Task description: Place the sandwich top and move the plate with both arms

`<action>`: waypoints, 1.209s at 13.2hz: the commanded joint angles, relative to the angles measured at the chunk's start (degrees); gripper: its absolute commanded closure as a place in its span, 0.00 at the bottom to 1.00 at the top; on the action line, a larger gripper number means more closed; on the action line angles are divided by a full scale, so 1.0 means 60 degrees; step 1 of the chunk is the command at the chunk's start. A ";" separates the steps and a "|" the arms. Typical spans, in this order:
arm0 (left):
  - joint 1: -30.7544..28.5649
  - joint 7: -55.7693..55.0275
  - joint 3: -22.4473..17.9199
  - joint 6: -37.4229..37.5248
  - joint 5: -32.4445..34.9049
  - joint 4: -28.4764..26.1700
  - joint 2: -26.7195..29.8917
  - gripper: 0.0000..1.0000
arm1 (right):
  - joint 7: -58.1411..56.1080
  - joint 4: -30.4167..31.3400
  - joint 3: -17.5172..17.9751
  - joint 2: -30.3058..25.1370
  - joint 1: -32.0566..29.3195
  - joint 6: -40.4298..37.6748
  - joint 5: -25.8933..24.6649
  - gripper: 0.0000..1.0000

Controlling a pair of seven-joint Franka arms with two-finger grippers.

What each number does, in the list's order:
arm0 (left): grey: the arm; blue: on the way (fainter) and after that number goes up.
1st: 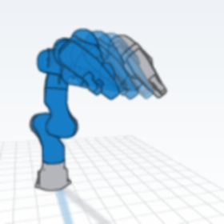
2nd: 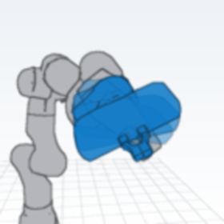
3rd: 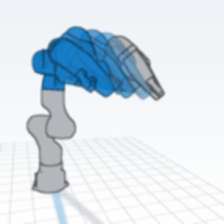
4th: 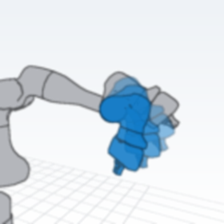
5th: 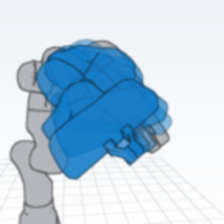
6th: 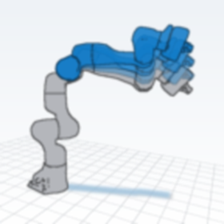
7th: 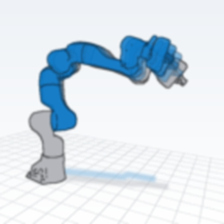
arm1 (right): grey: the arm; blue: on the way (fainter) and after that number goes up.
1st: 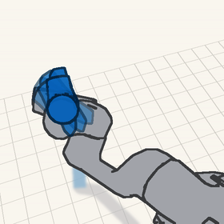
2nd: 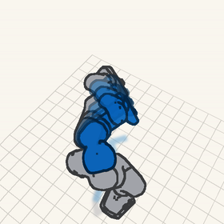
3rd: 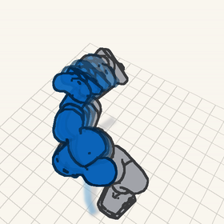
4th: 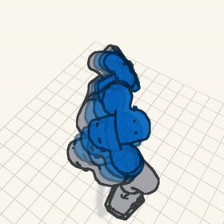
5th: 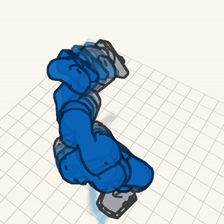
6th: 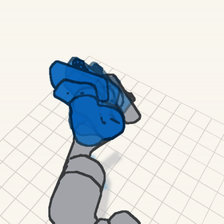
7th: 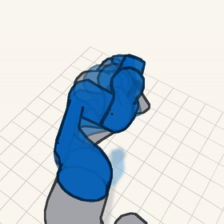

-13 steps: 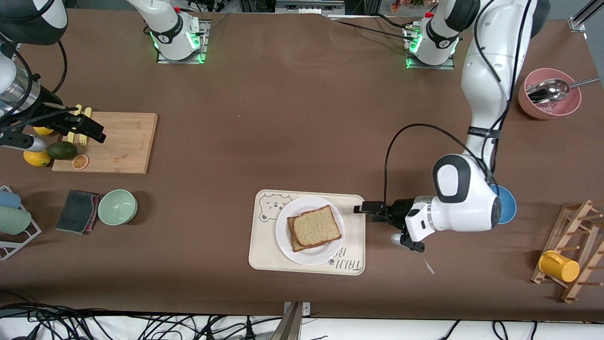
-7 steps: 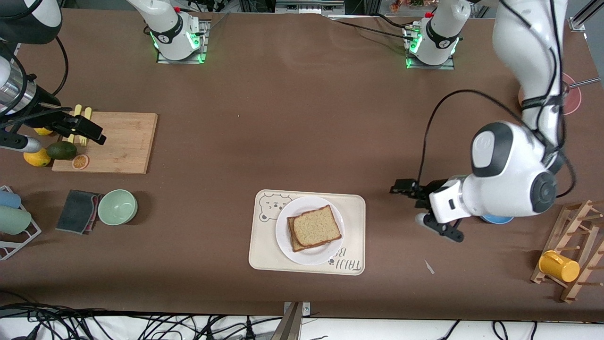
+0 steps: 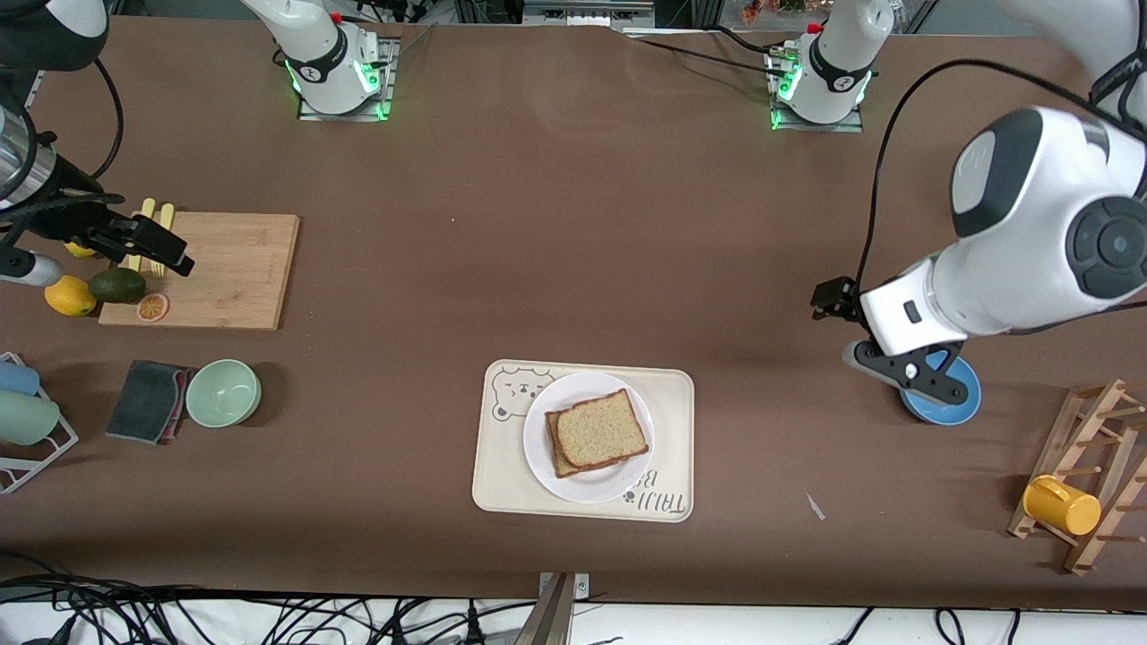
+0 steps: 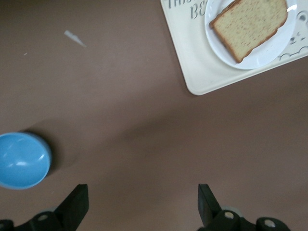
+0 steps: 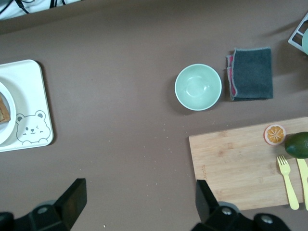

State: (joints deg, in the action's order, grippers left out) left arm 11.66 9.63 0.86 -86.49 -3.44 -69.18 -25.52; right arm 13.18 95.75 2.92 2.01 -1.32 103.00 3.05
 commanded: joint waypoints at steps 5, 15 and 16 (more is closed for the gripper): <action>0.1001 -0.2395 -0.0041 0.1102 0.1085 -0.0801 0.1774 0.00 | -0.0291 -0.0182 -0.0105 0.0089 0.0029 -0.0377 -0.0097 0.00; -0.0420 -0.2587 -0.0114 -0.1756 0.0441 -0.4188 0.4223 0.00 | -0.0219 -0.0255 -0.0032 0.0060 0.0073 -0.1082 -0.0582 0.00; -0.0478 -0.2500 -0.0114 -0.1800 0.0426 -0.4391 0.4354 0.00 | -0.0234 -0.0255 -0.0018 0.0060 0.0073 -0.1096 -0.0567 0.00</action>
State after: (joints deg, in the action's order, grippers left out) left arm 9.15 -4.89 0.04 -95.56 0.55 -91.52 -2.40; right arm 12.39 95.48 2.62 2.36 -1.01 97.88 0.41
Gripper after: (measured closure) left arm 0.000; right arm 0.000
